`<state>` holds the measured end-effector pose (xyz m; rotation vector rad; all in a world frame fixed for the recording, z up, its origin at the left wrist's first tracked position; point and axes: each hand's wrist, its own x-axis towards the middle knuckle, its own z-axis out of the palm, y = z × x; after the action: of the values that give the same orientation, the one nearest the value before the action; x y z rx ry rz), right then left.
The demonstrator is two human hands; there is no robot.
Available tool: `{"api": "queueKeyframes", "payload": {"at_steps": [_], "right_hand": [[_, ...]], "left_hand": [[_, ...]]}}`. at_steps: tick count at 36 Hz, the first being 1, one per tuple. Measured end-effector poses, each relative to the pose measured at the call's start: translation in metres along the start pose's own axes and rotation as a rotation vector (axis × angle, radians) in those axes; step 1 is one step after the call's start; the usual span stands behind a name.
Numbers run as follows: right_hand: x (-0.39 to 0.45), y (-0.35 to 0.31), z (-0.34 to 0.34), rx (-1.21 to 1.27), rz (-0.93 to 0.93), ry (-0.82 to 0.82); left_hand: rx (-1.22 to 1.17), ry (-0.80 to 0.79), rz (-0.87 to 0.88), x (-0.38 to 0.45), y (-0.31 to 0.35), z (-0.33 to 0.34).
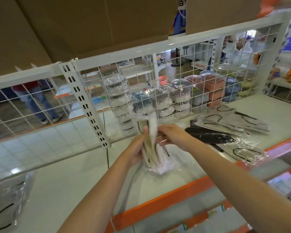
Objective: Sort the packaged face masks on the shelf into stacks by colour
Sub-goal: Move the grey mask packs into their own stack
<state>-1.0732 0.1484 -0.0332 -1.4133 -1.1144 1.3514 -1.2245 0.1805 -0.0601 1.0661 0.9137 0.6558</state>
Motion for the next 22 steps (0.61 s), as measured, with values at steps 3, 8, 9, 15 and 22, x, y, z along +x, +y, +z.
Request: {"api": "queueKeyframes", "payload": {"at_steps": [3,8,9,15,22], "right_hand": [[0.0,-0.011,0.021,0.041,-0.042,-0.128],[0.013,-0.018,0.034,-0.02,-0.188,0.09],[0.017,-0.017,0.034,-0.058,-0.199,0.122],[0.029,-0.007,0.057,-0.176,-0.121,-0.042],[0.03,0.001,0.098,-0.294,-0.227,-0.148]], "left_hand": [[0.008,0.067,0.081,-0.003,-0.005,-0.012],[0.043,0.289,0.095,-0.012,0.001,-0.051],[0.034,0.308,0.099,-0.016,0.006,-0.059],[0.023,0.375,0.212,-0.038,0.023,-0.09],[0.072,0.388,0.318,-0.059,0.024,-0.103]]}}
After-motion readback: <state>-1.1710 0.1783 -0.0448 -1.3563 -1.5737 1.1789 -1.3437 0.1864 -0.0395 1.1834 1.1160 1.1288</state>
